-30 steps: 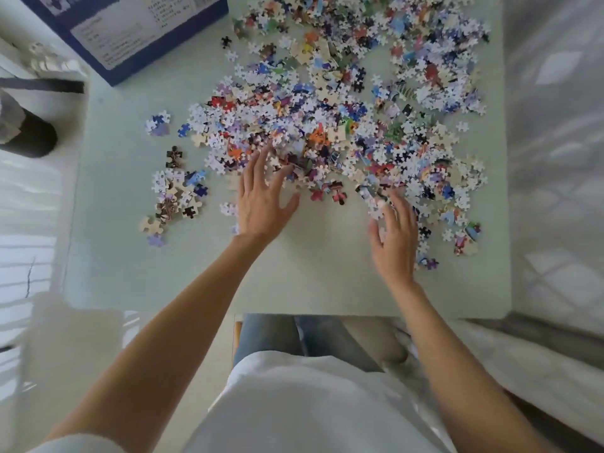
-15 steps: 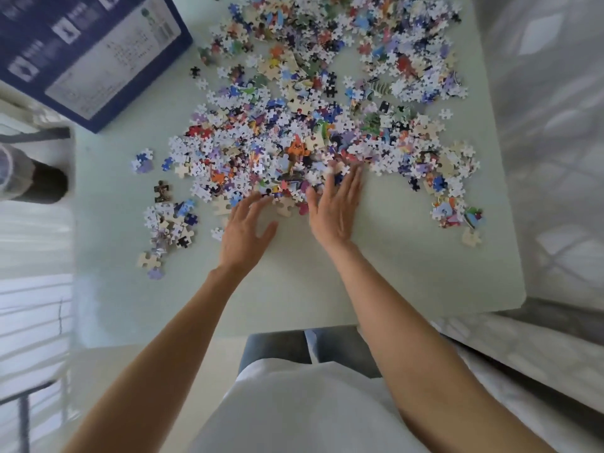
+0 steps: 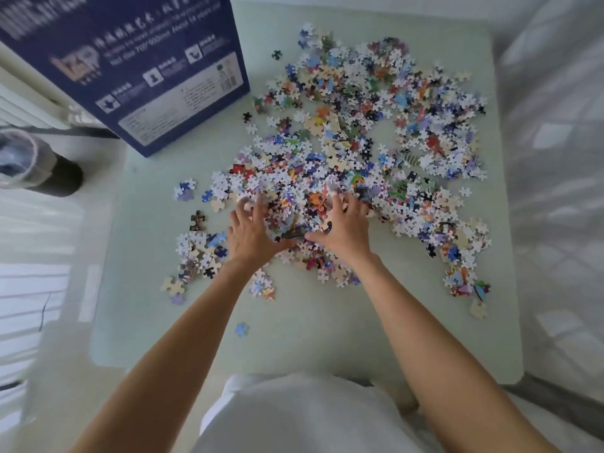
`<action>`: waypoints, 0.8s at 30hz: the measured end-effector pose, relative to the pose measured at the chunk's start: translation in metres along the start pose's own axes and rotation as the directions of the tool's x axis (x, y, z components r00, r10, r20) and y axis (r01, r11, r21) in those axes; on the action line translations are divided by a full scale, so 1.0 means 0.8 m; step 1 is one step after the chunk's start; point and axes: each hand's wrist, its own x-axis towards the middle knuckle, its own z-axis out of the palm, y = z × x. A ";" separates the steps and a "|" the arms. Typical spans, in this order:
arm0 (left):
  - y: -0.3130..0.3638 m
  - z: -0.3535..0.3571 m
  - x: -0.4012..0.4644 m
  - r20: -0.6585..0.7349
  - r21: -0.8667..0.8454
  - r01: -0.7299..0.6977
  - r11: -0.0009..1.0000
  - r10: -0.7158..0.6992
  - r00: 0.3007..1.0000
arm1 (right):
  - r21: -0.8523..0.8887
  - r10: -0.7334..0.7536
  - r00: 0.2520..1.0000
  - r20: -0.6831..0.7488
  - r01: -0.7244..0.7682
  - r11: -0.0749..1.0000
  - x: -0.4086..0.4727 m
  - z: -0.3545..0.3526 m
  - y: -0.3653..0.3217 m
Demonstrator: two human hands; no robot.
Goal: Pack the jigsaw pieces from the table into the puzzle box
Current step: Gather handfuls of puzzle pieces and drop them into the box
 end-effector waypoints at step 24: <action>0.005 -0.034 0.043 0.199 -0.168 -0.214 0.962 0.246 0.949 | -0.026 -0.121 0.989 0.085 0.124 0.992 0.042 -0.020 -0.069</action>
